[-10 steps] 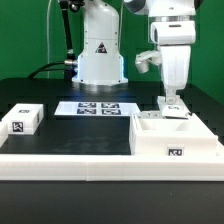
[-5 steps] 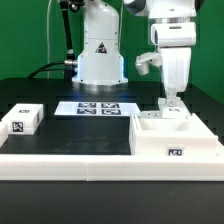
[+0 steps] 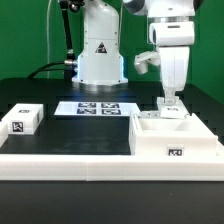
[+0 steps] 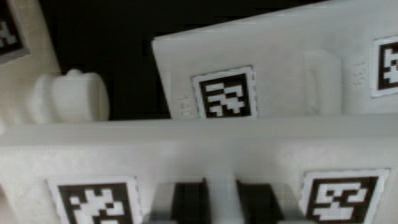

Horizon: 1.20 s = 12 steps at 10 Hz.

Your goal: Assemble cabinet

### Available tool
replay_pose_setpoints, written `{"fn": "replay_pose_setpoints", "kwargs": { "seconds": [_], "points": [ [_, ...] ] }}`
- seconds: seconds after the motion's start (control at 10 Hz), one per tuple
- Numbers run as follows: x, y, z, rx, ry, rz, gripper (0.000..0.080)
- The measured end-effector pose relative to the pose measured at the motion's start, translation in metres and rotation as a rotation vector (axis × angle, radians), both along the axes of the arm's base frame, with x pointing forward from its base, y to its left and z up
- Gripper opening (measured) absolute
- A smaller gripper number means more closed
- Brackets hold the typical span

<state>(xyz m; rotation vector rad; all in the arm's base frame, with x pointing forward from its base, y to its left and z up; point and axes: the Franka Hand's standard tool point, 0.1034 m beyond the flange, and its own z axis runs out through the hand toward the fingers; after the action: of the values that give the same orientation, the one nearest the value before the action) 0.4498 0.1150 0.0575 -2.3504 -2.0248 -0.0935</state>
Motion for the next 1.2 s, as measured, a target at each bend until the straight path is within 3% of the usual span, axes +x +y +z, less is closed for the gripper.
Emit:
{"fn": "replay_pose_setpoints", "kwargs": {
  "seconds": [0.6,1.2],
  "points": [
    [0.0,0.002,0.0,-0.002,0.011,-0.019,0.007],
    [0.011,0.001,0.003,0.0,0.004,-0.027,0.007]
  ]
}}
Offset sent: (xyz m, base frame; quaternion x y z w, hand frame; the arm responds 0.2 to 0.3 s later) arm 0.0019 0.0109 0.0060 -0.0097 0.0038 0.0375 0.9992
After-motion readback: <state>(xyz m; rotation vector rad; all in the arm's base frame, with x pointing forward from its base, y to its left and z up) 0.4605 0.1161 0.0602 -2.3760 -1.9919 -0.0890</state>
